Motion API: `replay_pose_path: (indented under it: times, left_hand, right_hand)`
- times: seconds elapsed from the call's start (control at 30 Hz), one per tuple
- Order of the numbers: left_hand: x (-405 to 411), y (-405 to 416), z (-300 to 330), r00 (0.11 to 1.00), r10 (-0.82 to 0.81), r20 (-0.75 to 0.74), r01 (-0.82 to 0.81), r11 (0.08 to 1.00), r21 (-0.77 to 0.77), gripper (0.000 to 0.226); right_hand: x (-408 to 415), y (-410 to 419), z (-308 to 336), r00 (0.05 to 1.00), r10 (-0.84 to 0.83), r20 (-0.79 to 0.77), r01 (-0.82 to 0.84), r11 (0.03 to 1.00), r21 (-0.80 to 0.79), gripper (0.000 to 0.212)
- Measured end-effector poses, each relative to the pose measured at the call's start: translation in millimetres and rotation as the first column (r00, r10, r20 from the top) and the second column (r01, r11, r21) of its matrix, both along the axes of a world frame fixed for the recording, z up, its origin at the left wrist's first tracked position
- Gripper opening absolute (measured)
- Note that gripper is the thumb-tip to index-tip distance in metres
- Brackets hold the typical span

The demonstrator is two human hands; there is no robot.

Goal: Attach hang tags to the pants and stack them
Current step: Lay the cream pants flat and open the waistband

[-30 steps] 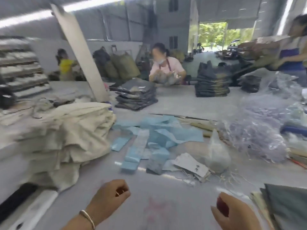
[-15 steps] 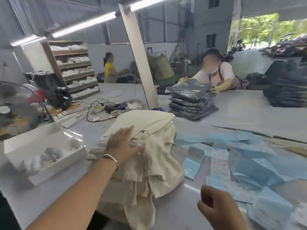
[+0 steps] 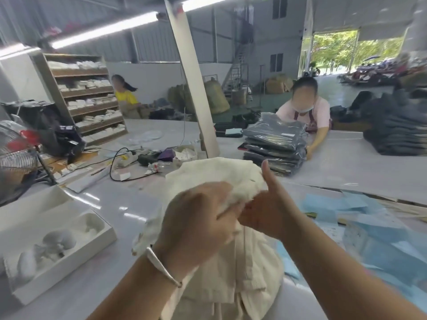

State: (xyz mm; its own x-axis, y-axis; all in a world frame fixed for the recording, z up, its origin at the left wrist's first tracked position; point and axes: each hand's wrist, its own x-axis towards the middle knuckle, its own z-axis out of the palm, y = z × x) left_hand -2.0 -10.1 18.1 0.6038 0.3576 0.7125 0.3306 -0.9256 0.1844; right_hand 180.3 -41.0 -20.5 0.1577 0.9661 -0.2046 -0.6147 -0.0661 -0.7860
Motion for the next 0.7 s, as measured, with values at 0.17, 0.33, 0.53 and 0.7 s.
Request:
replay_pose_path:
  times: [0.17, 0.33, 0.53, 0.7]
  left_hand:
    - [-6, -7, -42, 0.871, -0.38, -0.312, 0.183, 0.839, -0.512, 0.049]
    - [-23, 55, -73, 0.954, 0.297, -0.042, -0.282, 0.843, -0.458, 0.014]
    - [-44, 80, -64, 0.886, 0.452, 0.1, -0.043, 0.296, -0.954, 0.045]
    - [-27, 39, -75, 0.866, 0.375, 0.331, 0.373, -0.041, -0.927, 0.025]
  right_hand:
    - [1, 10, -10, 0.96, -0.037, 0.279, 0.11, 0.961, -0.253, 0.01]
    - [2, -11, -16, 0.925, -0.125, 0.358, 0.207, 0.957, -0.202, 0.027]
    - [17, -88, -31, 0.963, -0.111, 0.246, 0.093, 0.992, 0.085, 0.048]
    - [7, -109, -43, 0.985, 0.028, -0.171, 0.029, 0.945, 0.325, 0.108]
